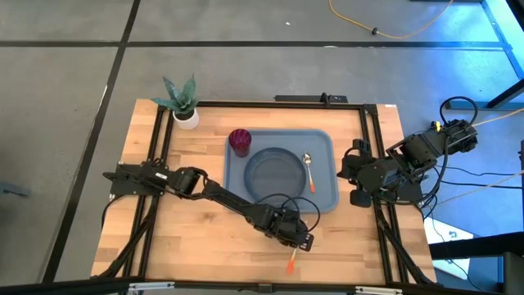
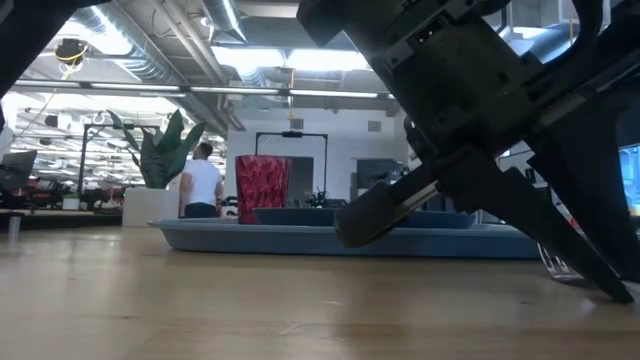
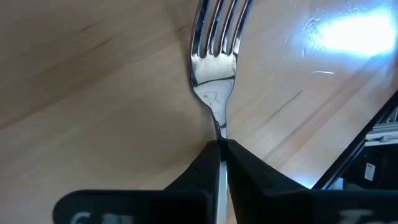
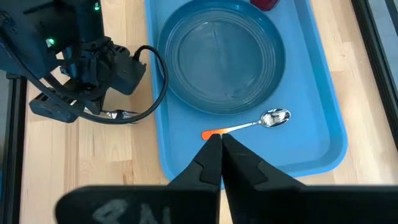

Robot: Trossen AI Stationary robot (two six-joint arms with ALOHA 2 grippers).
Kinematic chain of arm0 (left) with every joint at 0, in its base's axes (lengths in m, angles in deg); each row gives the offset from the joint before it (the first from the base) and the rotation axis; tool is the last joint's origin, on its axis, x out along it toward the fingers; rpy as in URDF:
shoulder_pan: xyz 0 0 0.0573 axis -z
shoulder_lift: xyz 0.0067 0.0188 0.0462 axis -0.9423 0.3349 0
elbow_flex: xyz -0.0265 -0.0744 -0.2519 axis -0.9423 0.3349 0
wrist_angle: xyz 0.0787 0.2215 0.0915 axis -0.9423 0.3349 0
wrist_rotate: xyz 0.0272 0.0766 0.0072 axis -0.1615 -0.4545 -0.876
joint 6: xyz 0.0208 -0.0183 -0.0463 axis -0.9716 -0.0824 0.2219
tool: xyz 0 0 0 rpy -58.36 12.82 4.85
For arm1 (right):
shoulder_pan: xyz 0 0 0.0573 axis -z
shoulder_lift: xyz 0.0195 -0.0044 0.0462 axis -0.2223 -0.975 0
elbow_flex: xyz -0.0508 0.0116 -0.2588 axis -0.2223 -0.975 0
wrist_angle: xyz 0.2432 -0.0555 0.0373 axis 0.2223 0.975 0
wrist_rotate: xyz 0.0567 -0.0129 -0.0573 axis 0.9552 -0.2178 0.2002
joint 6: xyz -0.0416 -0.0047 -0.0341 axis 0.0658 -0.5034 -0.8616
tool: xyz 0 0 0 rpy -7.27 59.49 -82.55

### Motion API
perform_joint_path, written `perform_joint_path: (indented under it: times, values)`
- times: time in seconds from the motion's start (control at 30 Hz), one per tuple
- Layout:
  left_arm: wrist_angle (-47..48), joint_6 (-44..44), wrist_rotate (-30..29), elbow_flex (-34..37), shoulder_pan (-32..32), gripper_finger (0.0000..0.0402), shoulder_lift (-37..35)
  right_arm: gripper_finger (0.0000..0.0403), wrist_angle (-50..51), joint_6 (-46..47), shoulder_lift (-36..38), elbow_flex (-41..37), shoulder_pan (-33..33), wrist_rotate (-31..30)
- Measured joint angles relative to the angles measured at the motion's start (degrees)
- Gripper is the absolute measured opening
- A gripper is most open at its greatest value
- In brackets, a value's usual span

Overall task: Pick and place plate/cup/fork/spoon on tray
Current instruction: Put the orange fork to the right of the orange spoon on the light blue tray

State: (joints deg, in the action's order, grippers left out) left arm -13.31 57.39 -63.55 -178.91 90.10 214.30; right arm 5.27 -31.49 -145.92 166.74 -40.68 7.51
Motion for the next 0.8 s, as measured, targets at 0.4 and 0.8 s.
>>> perform_joint_path:
  times: [0.4, 0.8]
  values:
    - [-2.79, 1.05, -4.04, 0.09, 0.27, 0.0025, 0.13, 0.0012, 0.02, 0.00, 0.00, 0.00, 0.01, 0.04]
    - [-4.48, -0.27, -5.65, 0.11, 1.55, 0.0025, 0.11, 0.0012, 0.04, 1.68, 0.00, 0.00, 0.00, 0.09]
